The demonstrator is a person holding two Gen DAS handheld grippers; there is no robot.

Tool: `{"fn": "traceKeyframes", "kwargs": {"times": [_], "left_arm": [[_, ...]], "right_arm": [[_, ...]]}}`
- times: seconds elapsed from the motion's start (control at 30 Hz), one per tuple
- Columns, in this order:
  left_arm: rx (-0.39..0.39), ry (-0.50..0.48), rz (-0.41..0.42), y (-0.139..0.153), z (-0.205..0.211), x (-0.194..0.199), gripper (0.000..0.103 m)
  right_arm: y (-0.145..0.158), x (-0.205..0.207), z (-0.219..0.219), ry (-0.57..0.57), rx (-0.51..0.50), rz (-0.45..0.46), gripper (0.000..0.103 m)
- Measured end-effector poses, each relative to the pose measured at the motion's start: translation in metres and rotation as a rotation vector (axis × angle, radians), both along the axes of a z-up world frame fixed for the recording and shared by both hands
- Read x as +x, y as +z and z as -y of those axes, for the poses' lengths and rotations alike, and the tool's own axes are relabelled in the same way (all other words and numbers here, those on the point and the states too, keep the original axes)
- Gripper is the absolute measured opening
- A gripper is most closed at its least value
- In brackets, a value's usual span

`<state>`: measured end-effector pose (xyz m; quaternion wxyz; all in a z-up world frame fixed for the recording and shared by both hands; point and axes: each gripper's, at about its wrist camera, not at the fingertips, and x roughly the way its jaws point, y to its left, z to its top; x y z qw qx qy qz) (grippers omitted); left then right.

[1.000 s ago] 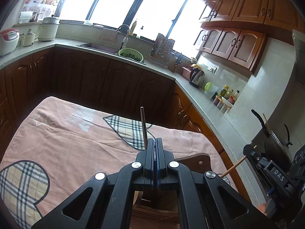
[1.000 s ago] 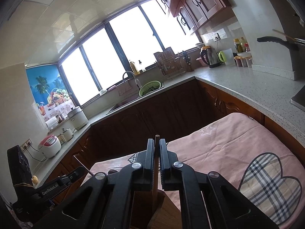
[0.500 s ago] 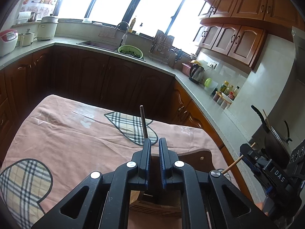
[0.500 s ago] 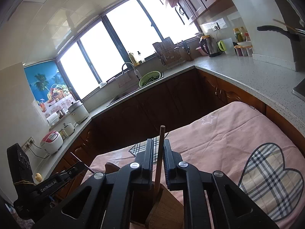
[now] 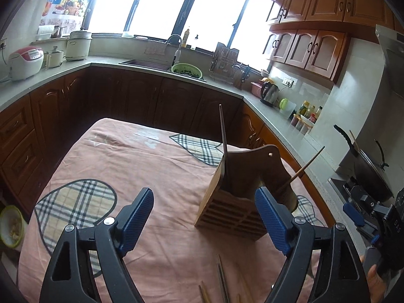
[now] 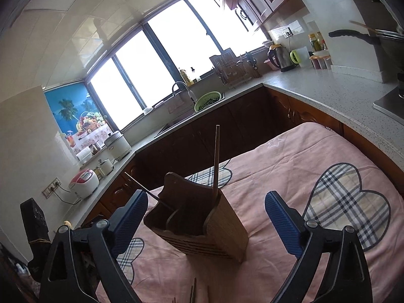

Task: Organize utensils
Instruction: 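Move both grippers back down toward the remaining chopsticks on the cloth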

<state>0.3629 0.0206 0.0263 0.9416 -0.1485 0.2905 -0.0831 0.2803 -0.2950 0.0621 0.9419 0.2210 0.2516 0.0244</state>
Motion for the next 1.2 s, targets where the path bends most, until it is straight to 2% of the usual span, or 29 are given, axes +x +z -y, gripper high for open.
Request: {"fn": "traceKeyframes", "kwargs": {"times": [0.27,0.53,0.7,0.87,1.2], "left_arm": [[0.006,-0.004,-0.047,0.004,-0.011,-0.079,0.083],[0.017,-0.019,-0.101,0.003,-0.016,-0.124,0.083],[0.023,-0.025,-0.143,-0.002,-0.015,-0.133,0.082],[0.028,-0.032,-0.175,-0.005,-0.01,-0.138,0.082],[0.055,-0.056,-0.221,-0.013,0.005,-0.117,0.082]], "right_arm": [[0.001,-0.068,-0.014,0.011,-0.053,-0.015,0.098],[-0.014,-0.12,-0.03,0.029,-0.148,-0.061,0.1],[-0.029,-0.144,-0.035,0.017,-0.212,-0.1,0.1],[-0.044,-0.155,-0.032,0.014,-0.218,-0.146,0.1],[-0.057,-0.149,-0.031,0.021,-0.22,-0.191,0.1]]}}
